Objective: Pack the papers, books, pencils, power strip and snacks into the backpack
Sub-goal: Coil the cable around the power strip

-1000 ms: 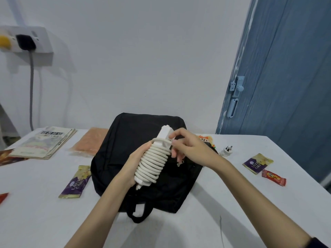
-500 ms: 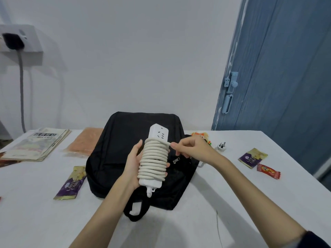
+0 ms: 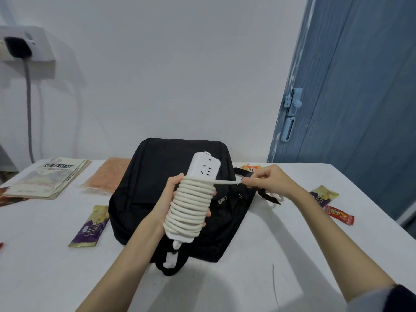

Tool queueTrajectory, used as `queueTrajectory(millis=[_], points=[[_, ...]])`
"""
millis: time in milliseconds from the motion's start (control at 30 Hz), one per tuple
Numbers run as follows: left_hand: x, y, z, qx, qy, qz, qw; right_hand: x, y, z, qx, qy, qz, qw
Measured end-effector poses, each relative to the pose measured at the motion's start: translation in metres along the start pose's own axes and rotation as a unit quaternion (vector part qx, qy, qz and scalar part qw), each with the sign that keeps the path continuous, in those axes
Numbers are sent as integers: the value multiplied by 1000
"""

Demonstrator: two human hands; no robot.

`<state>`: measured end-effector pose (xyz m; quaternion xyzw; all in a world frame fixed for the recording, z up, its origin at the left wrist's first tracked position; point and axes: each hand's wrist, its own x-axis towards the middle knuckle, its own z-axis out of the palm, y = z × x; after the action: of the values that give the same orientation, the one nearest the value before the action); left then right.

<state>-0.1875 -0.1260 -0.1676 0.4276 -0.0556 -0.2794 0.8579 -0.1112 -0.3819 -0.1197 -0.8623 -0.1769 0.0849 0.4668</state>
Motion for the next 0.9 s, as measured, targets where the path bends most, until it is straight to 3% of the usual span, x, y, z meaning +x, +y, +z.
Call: queueTrajectory(millis=[167,233,333,400,533,700,900], points=[[-3,6,6,114,50,-69,990,19,-19,15,-51,17,-26,998],[-4,9,11,161,66,-92,980,23,-33,20,-69,-10,-51,996],[3,6,18,303,112,-38,946,20,-61,36,-111,-73,-100,986],[6,4,21,335,142,-2,931,14,-74,47,-178,-58,-132,973],[1,3,21,284,180,63,940,-1,-86,48,-207,-29,-150,966],[-4,7,18,218,242,125,937,-19,-78,48,-61,-21,-152,986],[-8,3,20,71,183,125,973,-20,-45,39,-11,15,-140,990]])
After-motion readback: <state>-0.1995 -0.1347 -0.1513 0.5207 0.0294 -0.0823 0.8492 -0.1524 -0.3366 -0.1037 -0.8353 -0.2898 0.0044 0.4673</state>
